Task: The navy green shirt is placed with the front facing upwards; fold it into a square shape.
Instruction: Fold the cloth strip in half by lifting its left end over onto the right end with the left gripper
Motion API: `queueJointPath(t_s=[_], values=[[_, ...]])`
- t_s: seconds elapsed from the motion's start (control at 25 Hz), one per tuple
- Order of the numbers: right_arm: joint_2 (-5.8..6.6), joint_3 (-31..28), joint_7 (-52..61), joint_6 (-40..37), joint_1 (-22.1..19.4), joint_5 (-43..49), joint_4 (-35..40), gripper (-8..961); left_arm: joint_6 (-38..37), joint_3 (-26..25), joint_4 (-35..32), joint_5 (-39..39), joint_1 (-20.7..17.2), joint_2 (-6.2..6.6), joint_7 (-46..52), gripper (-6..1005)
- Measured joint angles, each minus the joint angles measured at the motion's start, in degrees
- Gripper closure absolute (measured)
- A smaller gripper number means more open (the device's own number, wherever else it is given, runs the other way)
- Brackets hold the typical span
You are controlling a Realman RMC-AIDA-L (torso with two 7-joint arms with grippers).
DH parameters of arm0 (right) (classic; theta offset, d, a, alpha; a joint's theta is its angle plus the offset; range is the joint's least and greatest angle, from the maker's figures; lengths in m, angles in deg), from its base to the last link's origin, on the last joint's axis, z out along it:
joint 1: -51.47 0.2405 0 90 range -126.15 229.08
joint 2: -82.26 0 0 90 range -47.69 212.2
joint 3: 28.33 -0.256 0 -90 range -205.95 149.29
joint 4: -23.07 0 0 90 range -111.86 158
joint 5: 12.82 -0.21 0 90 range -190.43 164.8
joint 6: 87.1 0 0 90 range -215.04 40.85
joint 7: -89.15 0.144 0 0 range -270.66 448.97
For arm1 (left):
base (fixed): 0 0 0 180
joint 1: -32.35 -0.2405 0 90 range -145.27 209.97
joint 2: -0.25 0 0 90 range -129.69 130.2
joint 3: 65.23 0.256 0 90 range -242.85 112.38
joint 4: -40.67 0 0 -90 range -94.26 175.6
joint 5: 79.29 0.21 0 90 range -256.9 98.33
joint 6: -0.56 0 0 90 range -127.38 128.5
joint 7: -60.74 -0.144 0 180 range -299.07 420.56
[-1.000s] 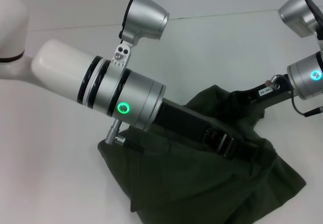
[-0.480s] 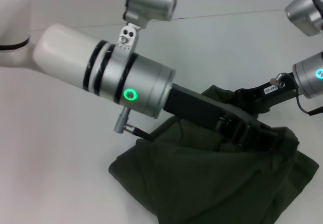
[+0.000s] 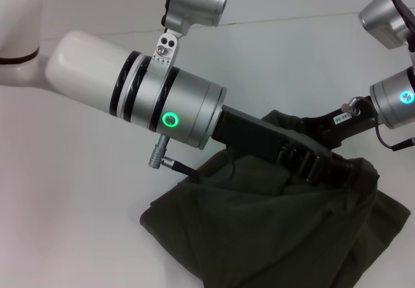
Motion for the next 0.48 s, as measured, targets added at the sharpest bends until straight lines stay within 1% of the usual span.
queueJointPath(t_s=[0.2, 0.48], values=[[-0.2, -0.04, 0.02, 0.22, 0.38, 0.0, 0.17, 485, 0.82, 0.85, 0.64, -0.26, 0.98, -0.6, 0.26, 989], [0.19, -0.44, 0.04, 0.12, -0.3, -0.09, 0.25, 485, 4.68, 1.04, 2.85, -2.2, 0.58, -0.63, 3.59, 971]])
